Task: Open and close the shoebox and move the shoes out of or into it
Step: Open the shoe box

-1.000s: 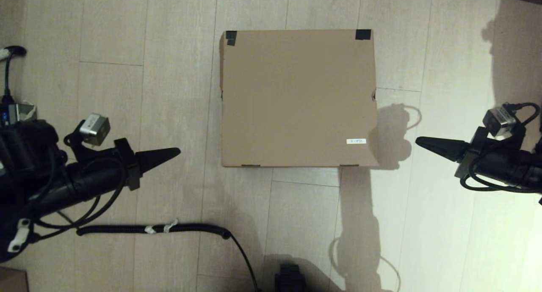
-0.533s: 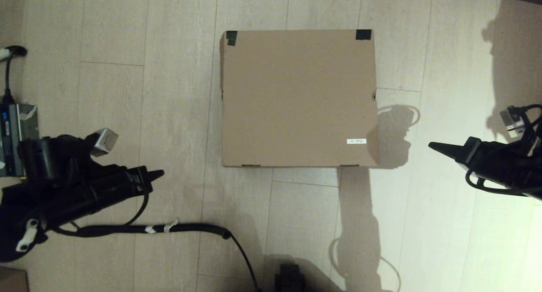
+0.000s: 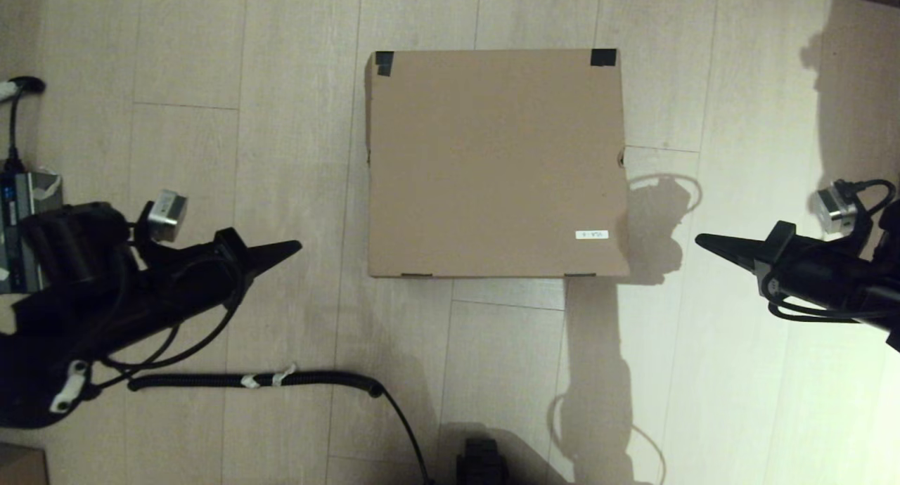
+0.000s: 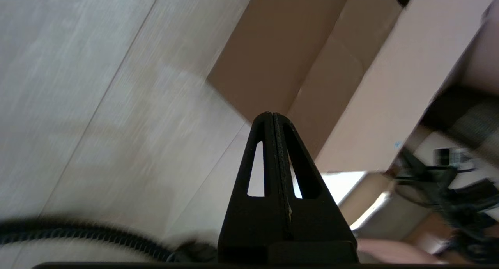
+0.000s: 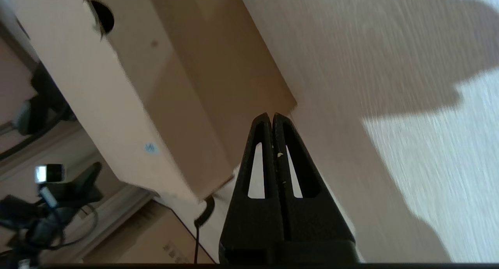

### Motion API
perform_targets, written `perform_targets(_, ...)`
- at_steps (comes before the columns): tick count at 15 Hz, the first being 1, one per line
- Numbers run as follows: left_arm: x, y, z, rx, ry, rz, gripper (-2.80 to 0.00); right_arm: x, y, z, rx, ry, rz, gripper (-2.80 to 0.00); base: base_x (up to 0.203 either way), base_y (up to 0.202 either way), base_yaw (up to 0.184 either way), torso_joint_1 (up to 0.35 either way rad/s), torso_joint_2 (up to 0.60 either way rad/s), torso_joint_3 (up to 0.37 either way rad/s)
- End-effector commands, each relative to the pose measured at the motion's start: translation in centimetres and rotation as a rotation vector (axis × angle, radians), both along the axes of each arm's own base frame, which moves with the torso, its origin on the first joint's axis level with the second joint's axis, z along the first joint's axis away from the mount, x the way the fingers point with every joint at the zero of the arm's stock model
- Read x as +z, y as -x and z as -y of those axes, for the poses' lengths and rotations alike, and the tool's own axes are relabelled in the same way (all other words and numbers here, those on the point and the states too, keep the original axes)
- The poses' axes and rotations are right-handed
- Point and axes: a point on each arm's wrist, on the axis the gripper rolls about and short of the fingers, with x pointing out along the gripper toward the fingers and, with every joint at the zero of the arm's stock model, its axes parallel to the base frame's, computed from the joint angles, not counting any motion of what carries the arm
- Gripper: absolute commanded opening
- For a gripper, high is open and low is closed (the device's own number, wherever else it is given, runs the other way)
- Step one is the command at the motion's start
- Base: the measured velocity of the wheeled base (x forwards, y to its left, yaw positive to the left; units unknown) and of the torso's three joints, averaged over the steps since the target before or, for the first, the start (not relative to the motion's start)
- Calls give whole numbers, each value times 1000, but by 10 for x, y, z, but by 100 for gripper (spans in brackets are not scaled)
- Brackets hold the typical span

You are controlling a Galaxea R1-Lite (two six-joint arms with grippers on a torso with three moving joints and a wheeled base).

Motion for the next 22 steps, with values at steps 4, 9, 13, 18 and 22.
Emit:
perform_targets(4, -28, -55, 14, -55, 35, 32, -280, -24, -38, -9, 56, -68, -54, -280, 0, 0, 0, 0, 0, 0)
perform_targets(9, -32, -90, 38, -106, 50, 70, -280, -28, -64, -35, 141, -127, -8, -280, 0, 0, 0, 0, 0, 0)
perform_targets(13, -31, -100, 49, -136, 55, 91, -280, -35, -72, -59, 206, -133, -21, -280, 0, 0, 0, 0, 0, 0)
perform_targets(18, -22, -95, 63, -169, 58, 109, -280, -29, -72, -71, 238, -134, -4, -280, 0, 0, 0, 0, 0, 0)
perform_targets(22, -21, -91, 79, -208, 61, 113, -280, -22, -69, -72, 243, -142, 6, -280, 0, 0, 0, 0, 0, 0)
